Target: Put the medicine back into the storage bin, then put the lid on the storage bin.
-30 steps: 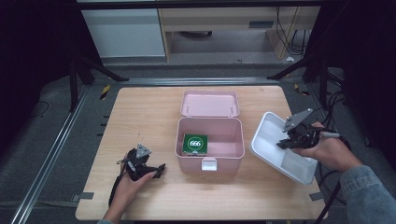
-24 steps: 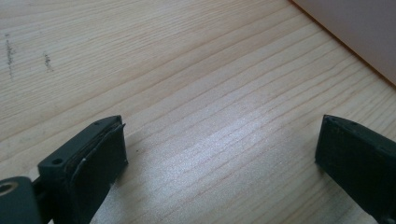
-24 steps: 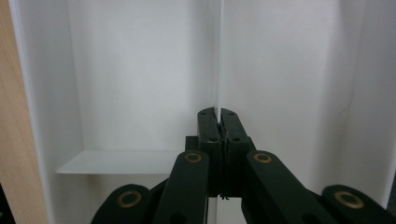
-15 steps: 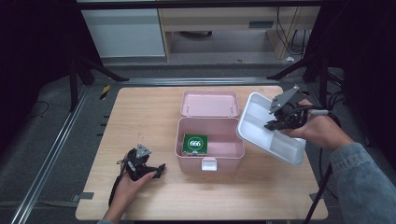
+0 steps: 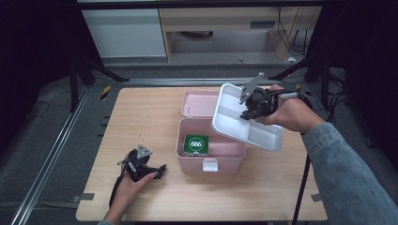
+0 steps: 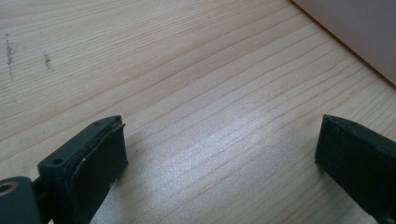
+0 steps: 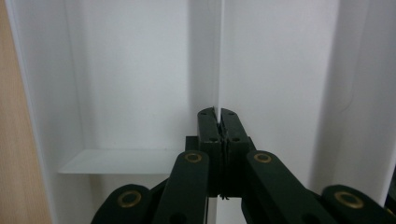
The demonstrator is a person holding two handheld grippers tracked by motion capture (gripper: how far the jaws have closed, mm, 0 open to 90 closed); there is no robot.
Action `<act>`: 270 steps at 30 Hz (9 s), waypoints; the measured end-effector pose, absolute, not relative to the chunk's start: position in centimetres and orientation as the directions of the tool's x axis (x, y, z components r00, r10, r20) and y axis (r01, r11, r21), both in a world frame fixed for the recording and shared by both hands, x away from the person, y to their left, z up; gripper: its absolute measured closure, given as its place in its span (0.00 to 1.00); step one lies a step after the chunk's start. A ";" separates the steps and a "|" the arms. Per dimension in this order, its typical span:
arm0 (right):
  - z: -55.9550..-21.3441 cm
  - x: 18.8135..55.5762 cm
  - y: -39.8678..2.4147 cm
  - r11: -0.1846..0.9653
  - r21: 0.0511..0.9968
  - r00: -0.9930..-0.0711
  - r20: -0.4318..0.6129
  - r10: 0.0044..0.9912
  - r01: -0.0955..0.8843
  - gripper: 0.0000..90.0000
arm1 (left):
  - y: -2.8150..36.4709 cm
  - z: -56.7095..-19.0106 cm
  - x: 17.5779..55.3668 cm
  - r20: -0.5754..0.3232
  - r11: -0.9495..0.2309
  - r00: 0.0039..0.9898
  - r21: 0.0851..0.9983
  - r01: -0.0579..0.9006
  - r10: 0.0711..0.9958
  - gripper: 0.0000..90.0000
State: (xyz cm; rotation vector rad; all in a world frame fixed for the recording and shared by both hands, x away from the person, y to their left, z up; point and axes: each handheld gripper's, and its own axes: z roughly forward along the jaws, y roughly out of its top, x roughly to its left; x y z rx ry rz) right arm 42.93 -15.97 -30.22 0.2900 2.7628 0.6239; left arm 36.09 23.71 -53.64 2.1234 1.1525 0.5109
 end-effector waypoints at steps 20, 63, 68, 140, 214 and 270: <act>-30.9 44.4 -8.8 0.905 0.423 -0.962 -0.224 0.155 0.048 1.00 | 23.7 -53.6 36.1 0.025 -0.395 0.537 0.706 0.587 0.843 0.01; -36.8 44.5 -4.2 0.941 0.337 -0.991 -0.119 0.065 0.021 1.00 | 23.7 -53.7 36.1 0.025 -0.392 0.534 0.709 0.586 0.845 0.01; -37.6 44.8 -4.1 0.943 0.333 -0.993 -0.102 0.063 0.026 1.00 | 23.7 -53.6 36.1 0.025 -0.392 0.535 0.709 0.586 0.845 0.01; -44.2 56.8 -16.6 0.199 0.692 -0.370 0.105 0.923 0.694 0.79 | 14.3 -44.5 56.8 -0.100 -0.198 0.410 0.758 0.622 0.907 0.55; -34.8 43.6 -16.7 0.193 0.925 -0.406 -0.046 0.913 0.328 0.94 | 19.8 -36.6 43.0 -0.025 -0.169 0.430 0.897 0.408 0.903 0.61; -50.3 41.4 -26.2 0.080 0.782 -0.159 0.025 0.987 0.619 0.14 | 27.3 -50.8 42.6 -0.005 -0.233 0.338 0.716 0.658 0.941 0.09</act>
